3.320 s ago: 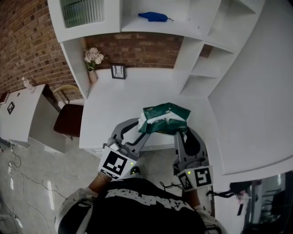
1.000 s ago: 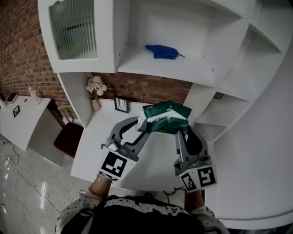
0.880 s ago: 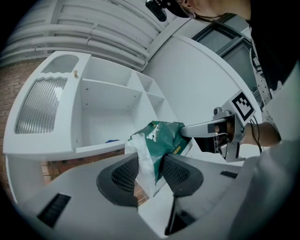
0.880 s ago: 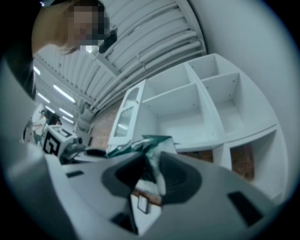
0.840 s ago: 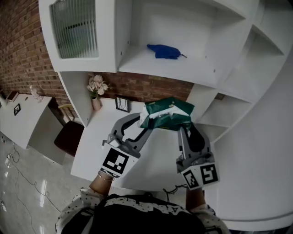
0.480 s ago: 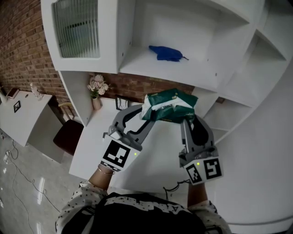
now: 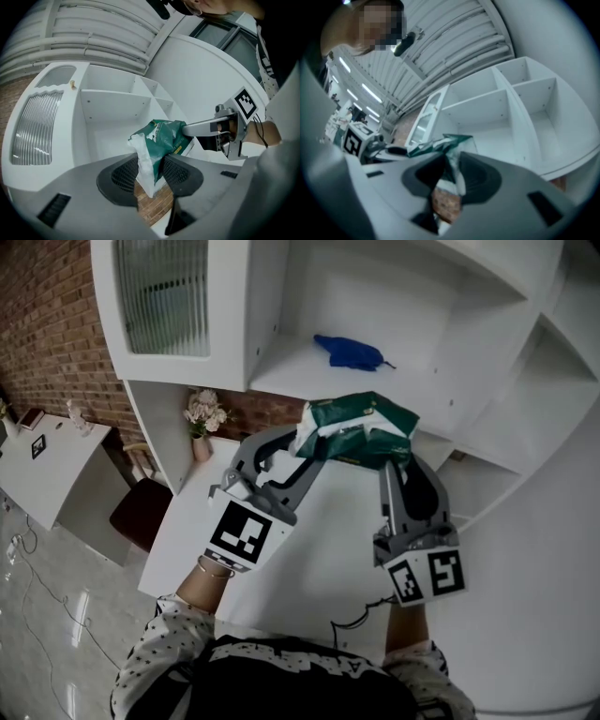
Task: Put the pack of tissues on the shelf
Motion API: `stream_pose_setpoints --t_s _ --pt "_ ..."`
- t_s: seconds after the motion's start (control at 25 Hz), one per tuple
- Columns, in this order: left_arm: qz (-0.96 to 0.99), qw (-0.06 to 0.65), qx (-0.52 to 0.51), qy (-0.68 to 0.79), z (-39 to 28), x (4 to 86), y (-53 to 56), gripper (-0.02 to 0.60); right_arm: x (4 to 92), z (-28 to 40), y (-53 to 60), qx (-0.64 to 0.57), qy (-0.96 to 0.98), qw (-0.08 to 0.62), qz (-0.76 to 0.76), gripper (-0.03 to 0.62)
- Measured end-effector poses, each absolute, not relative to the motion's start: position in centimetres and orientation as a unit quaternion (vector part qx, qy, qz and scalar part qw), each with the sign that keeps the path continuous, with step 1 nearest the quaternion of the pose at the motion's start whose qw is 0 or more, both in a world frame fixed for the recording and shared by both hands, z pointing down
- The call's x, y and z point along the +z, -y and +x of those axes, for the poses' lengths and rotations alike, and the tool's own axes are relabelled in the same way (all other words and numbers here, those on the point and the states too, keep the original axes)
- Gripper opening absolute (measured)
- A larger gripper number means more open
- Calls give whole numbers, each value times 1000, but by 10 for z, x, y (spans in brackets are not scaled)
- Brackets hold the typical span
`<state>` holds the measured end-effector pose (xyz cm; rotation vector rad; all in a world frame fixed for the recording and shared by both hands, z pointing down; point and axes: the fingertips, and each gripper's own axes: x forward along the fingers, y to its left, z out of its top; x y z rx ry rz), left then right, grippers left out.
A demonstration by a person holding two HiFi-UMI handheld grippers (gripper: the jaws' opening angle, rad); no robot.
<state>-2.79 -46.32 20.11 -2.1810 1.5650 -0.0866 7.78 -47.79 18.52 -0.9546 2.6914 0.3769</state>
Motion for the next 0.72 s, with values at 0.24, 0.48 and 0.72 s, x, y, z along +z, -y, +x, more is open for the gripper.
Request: stream_pose_setpoints --t_s 0.24,0.48,0.72 --pt "-785 241 -36 -570 -37 177 478 175 161 69 494 135 -927 137 -323 126" --pt "-780 247 -35 -574 -47 150 495 175 135 59 509 147 -926 134 -321 126" --pt "-775 262 -50 -572 -46 144 506 175 135 61 522 138 -925 140 -325 126"
